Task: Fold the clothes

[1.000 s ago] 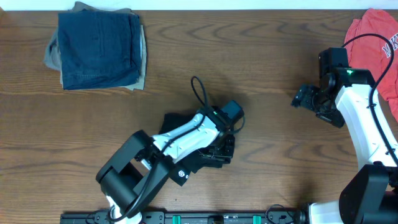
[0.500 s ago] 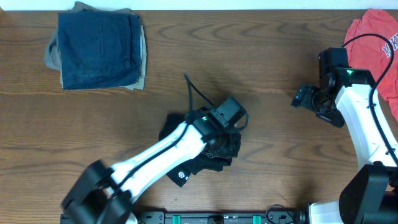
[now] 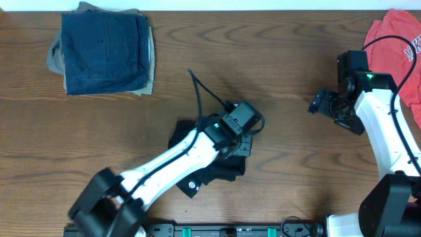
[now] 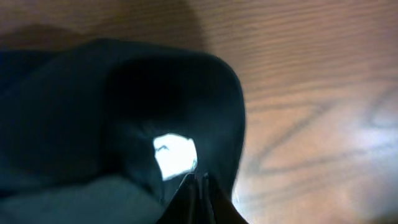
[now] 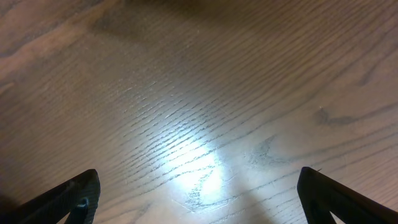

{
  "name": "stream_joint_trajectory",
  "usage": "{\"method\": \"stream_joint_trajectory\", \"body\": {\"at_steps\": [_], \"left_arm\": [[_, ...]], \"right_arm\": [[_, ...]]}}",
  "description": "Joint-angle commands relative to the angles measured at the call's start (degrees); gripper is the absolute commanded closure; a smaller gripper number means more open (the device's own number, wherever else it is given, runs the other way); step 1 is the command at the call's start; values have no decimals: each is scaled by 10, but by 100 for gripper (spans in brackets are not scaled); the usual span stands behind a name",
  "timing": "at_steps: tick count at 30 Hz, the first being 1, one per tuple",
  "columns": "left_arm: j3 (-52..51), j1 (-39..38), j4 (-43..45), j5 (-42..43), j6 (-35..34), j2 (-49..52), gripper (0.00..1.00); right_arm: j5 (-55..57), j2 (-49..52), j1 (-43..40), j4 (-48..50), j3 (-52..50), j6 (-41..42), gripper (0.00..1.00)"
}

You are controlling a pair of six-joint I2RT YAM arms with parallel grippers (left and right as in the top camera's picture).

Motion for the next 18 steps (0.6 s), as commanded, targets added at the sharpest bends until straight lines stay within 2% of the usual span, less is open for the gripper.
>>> {"method": "stream_joint_trajectory", "body": {"at_steps": [1,8,12,15,18], "left_arm": [[-2,0,34,6,-27,48,93],[-2,0,126,19,-27,119,90],[-2,0,124,26,-19,133,90],[1,0,121,82,16,119,89],[9,0,113,136,23,80,90]], "right_arm": [[10,-1,-2,0,2,-4,1],[10,-1,-2,0,2,-4,1],[10,-1,-2,0,2,-4,1],[10,-1,-2,0,2,-4,1],[10,-1,-2,0,2,-4,1]]}}
